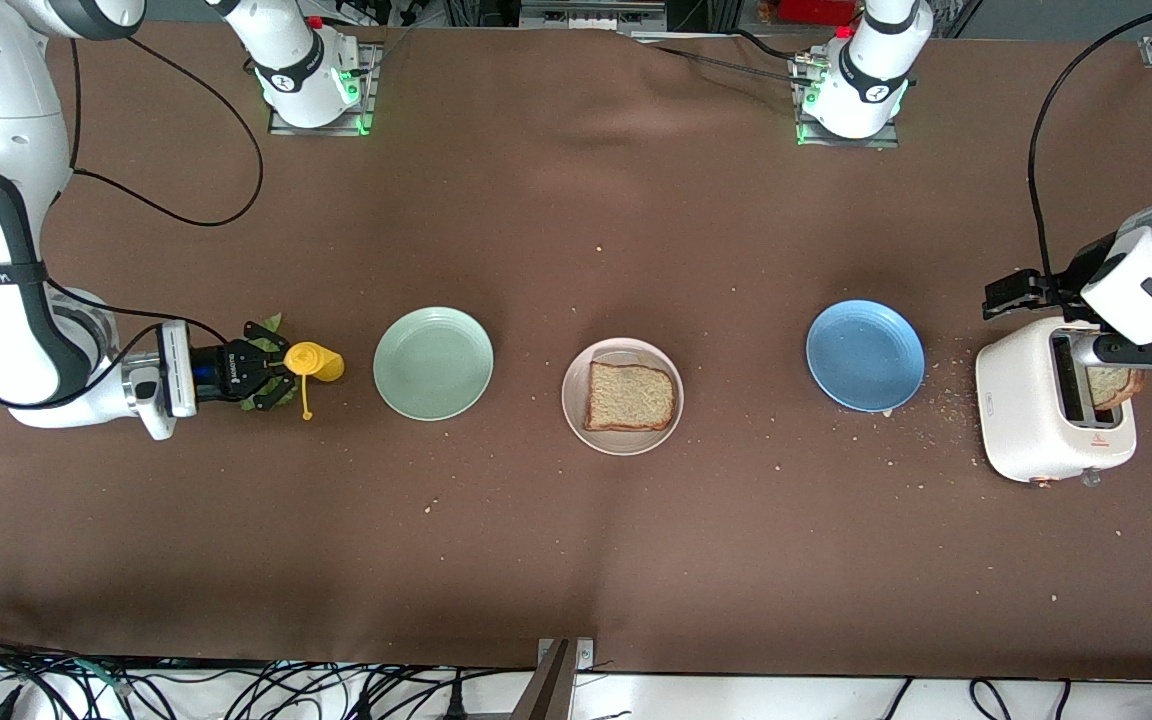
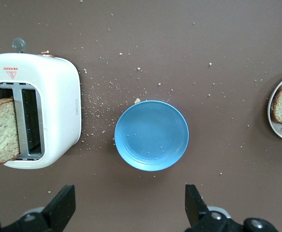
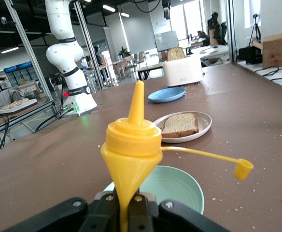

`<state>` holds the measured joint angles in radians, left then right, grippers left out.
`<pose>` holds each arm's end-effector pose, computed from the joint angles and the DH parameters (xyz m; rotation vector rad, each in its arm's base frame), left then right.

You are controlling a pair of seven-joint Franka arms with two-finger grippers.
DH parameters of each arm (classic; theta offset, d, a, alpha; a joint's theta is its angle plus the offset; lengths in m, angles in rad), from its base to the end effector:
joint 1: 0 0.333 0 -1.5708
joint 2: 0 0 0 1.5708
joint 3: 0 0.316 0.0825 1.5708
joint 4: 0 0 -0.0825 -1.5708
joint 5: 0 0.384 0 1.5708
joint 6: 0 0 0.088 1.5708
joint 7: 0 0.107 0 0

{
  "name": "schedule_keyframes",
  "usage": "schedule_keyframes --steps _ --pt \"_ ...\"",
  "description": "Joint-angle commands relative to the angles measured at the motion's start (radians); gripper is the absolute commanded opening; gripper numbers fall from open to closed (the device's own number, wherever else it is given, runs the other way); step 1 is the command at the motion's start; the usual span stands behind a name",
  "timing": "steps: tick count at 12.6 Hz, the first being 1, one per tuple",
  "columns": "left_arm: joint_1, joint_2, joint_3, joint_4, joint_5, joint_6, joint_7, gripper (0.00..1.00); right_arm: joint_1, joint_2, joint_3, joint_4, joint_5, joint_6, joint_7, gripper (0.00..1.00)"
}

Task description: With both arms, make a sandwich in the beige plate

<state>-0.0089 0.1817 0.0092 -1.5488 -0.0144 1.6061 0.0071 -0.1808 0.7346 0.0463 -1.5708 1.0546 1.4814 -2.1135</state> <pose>0.6045 -0.0017 0.5322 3.1224 -0.0085 -0.1944 0.6417 0.0094 0.2253 -1.3473 -1.3588 -0.7040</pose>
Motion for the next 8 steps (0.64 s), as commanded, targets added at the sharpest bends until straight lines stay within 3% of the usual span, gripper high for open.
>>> schedule_keyframes --steps 1,5,8 --pt "0.001 0.001 -0.005 0.003 0.025 0.006 -0.007 1.0 0.098 -0.047 -0.003 0.105 -0.123 0.062 0.24 0.0" --pt "0.001 0.001 -0.006 0.003 0.024 0.006 -0.007 1.0 0.265 -0.047 -0.003 0.257 -0.367 0.163 0.605 0.0" --pt "0.0 0.001 -0.006 0.003 0.024 0.006 -0.01 1.0 0.444 -0.046 -0.005 0.29 -0.592 0.301 0.85 0.0"
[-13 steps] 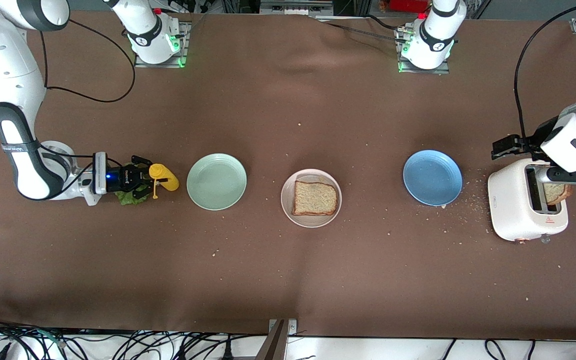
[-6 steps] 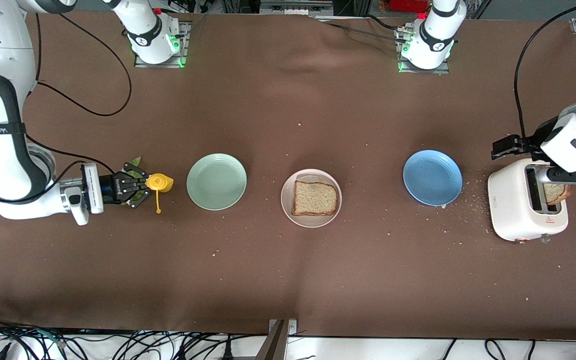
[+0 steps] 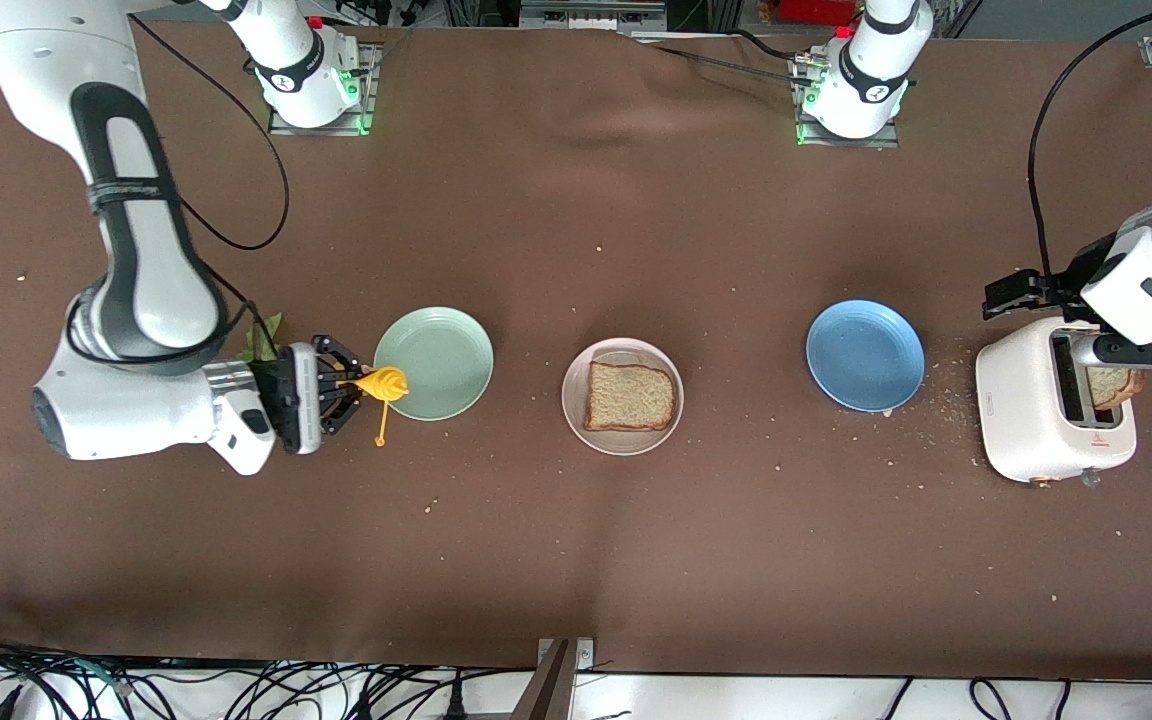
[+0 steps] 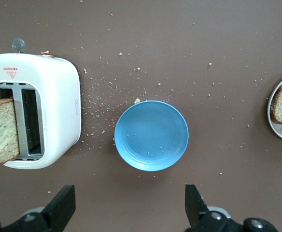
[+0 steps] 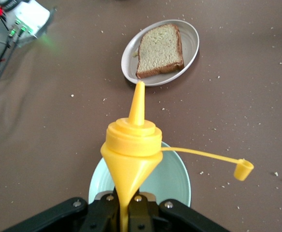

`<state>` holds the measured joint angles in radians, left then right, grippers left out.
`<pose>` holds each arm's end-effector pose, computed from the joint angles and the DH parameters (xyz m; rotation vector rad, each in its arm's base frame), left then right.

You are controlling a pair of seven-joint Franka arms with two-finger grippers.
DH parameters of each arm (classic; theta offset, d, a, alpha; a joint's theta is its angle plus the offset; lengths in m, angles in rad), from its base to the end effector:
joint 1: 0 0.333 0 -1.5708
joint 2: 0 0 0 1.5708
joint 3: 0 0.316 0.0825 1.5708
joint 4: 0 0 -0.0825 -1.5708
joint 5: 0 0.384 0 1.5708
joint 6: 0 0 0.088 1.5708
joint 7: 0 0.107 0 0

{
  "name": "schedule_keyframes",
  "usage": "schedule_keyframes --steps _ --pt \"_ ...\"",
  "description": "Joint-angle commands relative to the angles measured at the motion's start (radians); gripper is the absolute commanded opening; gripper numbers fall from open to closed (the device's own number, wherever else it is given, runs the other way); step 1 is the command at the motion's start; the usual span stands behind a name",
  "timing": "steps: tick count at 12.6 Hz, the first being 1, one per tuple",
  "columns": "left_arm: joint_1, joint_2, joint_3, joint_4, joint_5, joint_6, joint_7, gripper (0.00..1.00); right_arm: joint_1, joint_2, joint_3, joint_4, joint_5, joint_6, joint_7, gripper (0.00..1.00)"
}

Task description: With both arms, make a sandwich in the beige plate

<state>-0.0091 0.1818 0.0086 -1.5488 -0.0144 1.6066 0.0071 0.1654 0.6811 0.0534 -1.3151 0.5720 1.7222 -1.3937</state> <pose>0.6046 -0.0022 0.5322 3.1224 -0.0097 -0.1938 0.6833 0.1947 0.3320 -1.8864 -1.6481 -0.1339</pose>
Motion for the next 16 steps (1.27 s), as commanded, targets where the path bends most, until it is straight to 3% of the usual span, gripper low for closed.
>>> schedule_keyframes --steps 1,5,10,16 --pt "0.0 0.001 -0.004 0.003 0.024 0.007 -0.01 1.0 0.149 0.009 -0.012 0.034 -0.186 0.097 0.212 0.0" --pt "-0.002 0.001 -0.006 0.003 0.024 0.007 -0.01 1.0 0.368 0.015 -0.012 0.034 -0.54 0.148 0.583 0.0" --pt "-0.002 0.001 -0.006 0.003 0.024 0.006 -0.01 1.0 0.603 0.046 -0.013 0.031 -0.915 0.136 0.982 0.0" --pt "-0.002 0.002 -0.006 0.004 0.025 0.007 -0.01 1.0 0.655 0.061 -0.017 0.028 -1.052 0.103 1.038 0.0"
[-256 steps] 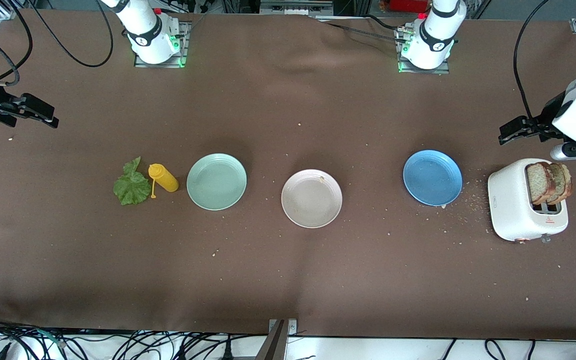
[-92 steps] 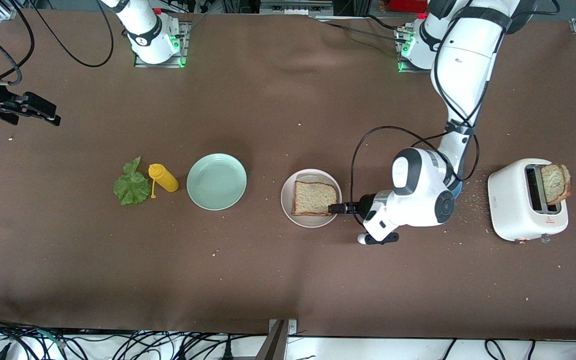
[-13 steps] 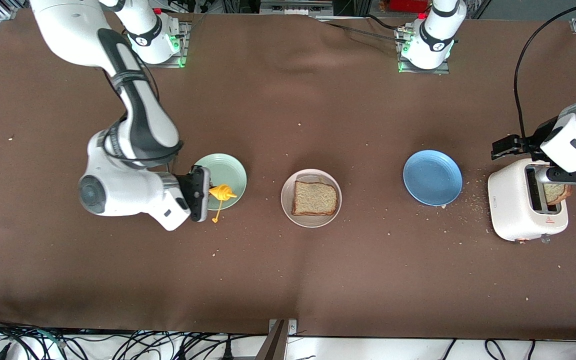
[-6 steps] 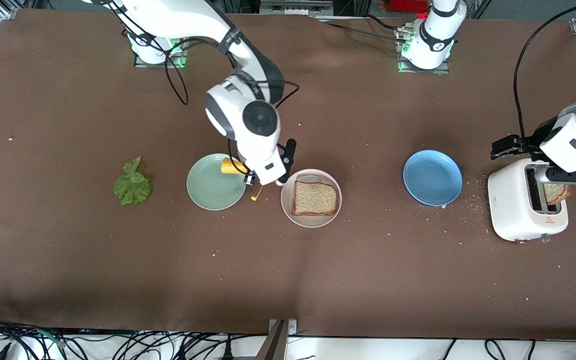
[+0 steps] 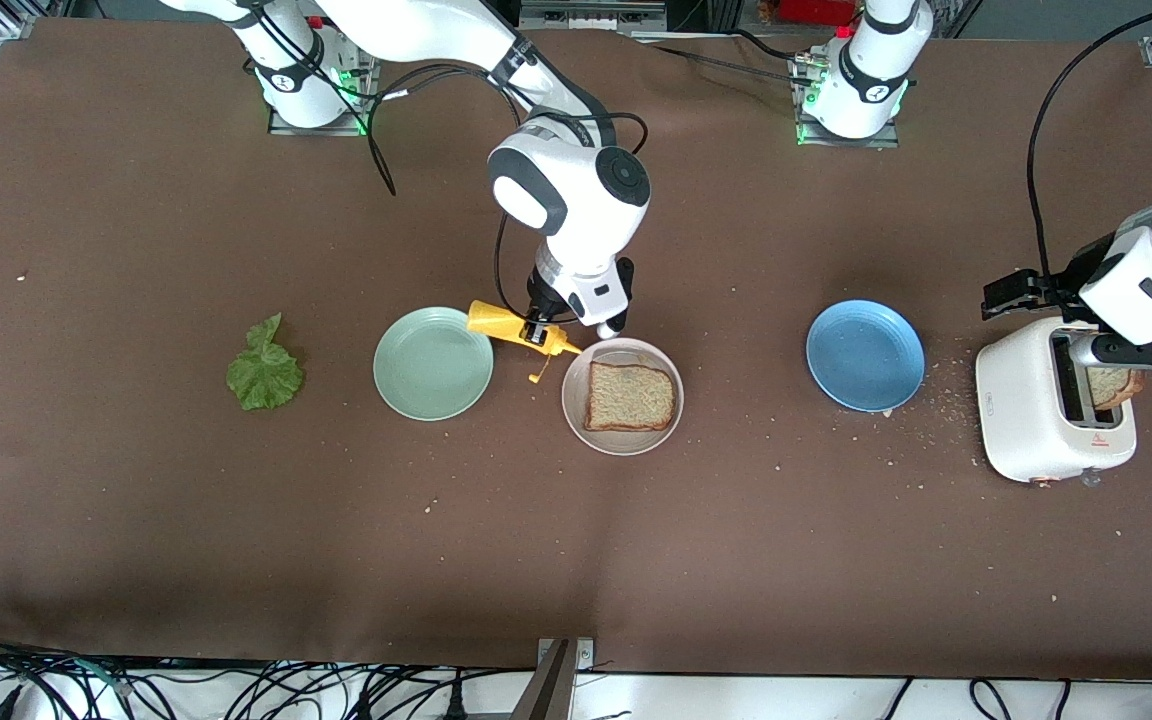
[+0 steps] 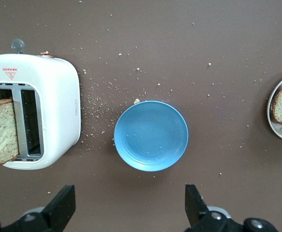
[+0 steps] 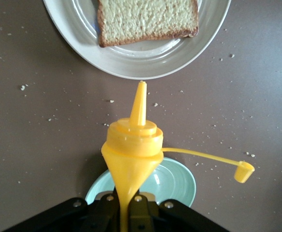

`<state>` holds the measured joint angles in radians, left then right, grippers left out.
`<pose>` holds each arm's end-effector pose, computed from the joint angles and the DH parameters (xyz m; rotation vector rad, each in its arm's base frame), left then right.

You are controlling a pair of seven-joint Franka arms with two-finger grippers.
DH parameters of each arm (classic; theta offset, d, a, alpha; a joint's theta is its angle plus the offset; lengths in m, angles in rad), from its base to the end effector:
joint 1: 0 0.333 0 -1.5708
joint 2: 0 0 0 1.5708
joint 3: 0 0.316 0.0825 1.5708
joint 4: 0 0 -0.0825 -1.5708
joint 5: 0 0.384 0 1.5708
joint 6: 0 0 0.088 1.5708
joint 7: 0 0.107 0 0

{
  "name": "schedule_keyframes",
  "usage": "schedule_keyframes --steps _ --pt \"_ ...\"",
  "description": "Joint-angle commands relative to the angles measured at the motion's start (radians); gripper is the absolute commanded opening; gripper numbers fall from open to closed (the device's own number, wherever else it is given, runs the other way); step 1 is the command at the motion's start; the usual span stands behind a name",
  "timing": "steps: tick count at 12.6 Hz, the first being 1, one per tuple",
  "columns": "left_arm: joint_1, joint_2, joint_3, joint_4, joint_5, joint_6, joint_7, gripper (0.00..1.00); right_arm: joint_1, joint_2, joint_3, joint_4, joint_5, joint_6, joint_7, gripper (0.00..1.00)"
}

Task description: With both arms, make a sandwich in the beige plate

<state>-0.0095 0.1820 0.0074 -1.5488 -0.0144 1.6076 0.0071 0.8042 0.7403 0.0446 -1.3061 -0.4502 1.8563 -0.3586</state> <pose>0.6048 -0.0031 0.5321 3.1224 -0.0122 -0.1925 0.5084 0.5151 0.2927 2.1066 1.7182 -0.1190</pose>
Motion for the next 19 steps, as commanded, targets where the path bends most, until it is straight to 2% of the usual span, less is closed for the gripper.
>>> schedule_keyframes --steps 1,4,6,10,13,15,17,19 --pt "-0.001 0.002 -0.003 0.003 0.025 0.012 -0.01 1.0 0.019 0.004 -0.008 0.021 -0.03 -0.035 0.015 0.0" --pt "-0.001 0.001 -0.003 0.001 0.024 0.017 -0.012 1.0 0.003 -0.005 -0.011 0.024 -0.012 -0.035 0.004 0.0" --pt "-0.001 0.001 -0.003 0.001 0.024 0.017 -0.012 1.0 -0.037 -0.031 -0.009 0.024 0.068 -0.035 -0.049 0.0" --pt "-0.003 0.001 -0.004 0.001 0.024 0.017 -0.013 1.0 -0.178 -0.082 -0.009 0.024 0.337 -0.028 -0.279 0.0" --pt "-0.004 0.001 -0.004 0.0 0.024 0.017 -0.013 1.0 -0.307 -0.088 -0.011 0.024 0.606 -0.02 -0.517 0.0" --pt "-0.004 0.001 -0.004 -0.002 0.024 0.017 -0.013 1.0 -0.388 -0.102 -0.011 0.024 0.742 -0.023 -0.656 0.0" --pt "-0.004 0.001 -0.004 -0.004 0.024 0.017 -0.013 1.0 -0.477 -0.104 -0.011 0.019 0.879 -0.048 -0.841 0.0" --pt "-0.004 0.001 -0.004 -0.002 0.022 0.017 -0.013 1.0 -0.584 -0.102 -0.009 0.015 1.031 -0.13 -1.009 0.0"
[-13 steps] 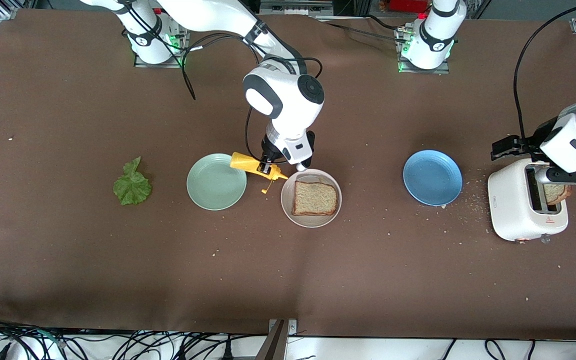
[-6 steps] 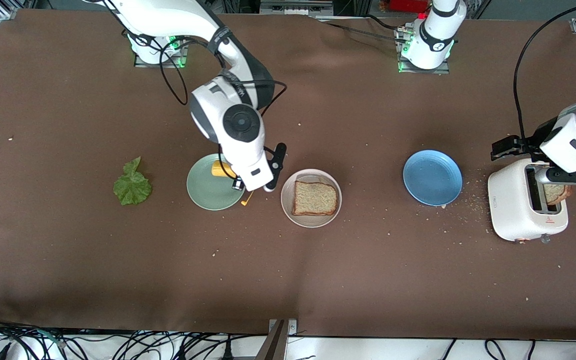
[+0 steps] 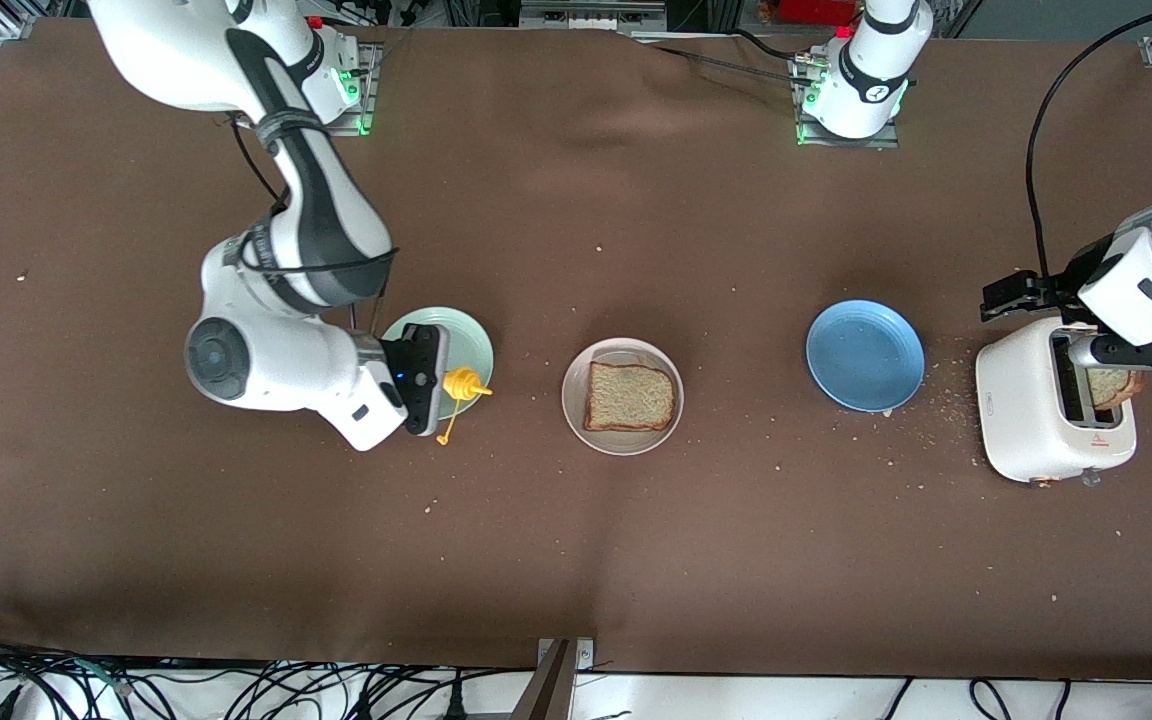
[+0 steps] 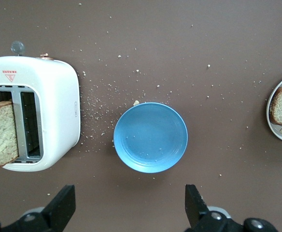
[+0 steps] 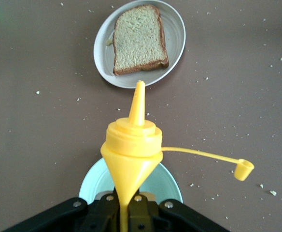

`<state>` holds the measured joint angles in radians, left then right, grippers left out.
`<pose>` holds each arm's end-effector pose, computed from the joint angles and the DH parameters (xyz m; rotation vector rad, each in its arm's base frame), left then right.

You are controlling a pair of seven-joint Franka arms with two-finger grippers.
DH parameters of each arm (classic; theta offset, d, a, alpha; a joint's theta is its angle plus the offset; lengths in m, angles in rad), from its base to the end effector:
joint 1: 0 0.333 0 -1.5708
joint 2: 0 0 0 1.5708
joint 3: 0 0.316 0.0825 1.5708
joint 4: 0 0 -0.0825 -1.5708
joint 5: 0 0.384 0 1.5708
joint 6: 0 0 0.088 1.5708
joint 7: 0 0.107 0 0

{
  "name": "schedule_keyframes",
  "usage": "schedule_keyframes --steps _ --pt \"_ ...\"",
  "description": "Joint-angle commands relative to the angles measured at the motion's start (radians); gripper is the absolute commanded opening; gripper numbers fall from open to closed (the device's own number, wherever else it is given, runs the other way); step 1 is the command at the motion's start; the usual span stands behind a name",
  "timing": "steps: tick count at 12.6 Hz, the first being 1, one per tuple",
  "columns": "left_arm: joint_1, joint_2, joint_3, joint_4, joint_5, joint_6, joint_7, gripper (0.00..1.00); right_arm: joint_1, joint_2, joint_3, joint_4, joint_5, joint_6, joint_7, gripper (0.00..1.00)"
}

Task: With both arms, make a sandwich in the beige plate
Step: 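Bring the mustard bottle back past the pale green plate, then set the mustard bottle down beside the lettuce and open the right gripper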

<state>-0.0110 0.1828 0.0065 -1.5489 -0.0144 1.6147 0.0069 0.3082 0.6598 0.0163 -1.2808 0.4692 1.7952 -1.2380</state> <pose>0.6057 -0.0045 0.5321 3.1229 -0.0156 -0.1829 0.6727 0.2638 0.3606 -2.0215 -1.7368 -0.1012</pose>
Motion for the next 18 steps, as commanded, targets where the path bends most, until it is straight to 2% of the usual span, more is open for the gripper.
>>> schedule_keyframes --steps 1,3,4,8,12,15,18 --pt "-0.003 0.0 -0.003 -0.002 0.019 0.01 -0.013 1.0 -0.157 -0.014 0.02 -0.014 0.171 -0.12 -0.231 0.0" --pt "0.0 0.001 -0.003 -0.002 0.016 0.011 -0.013 1.0 -0.277 0.0 0.024 -0.035 0.314 -0.224 -0.418 0.0" --pt "-0.001 0.001 -0.003 -0.002 0.016 0.011 -0.013 1.0 -0.323 0.014 0.024 -0.051 0.354 -0.27 -0.501 0.0" --pt "-0.001 0.001 -0.003 -0.003 0.016 0.011 -0.013 1.0 -0.437 0.066 0.024 -0.13 0.428 -0.376 -0.844 0.0" --pt "-0.003 0.0 -0.003 -0.003 0.016 0.011 -0.013 1.0 -0.503 0.151 0.024 -0.204 0.463 -0.386 -1.162 0.0" --pt "-0.001 0.0 -0.003 -0.003 0.016 0.011 -0.013 1.0 -0.526 0.231 0.024 -0.216 0.532 -0.421 -1.253 0.0" --pt "-0.001 0.0 -0.003 -0.003 0.016 0.011 -0.013 1.0 -0.528 0.268 0.024 -0.216 0.552 -0.422 -1.293 0.0"
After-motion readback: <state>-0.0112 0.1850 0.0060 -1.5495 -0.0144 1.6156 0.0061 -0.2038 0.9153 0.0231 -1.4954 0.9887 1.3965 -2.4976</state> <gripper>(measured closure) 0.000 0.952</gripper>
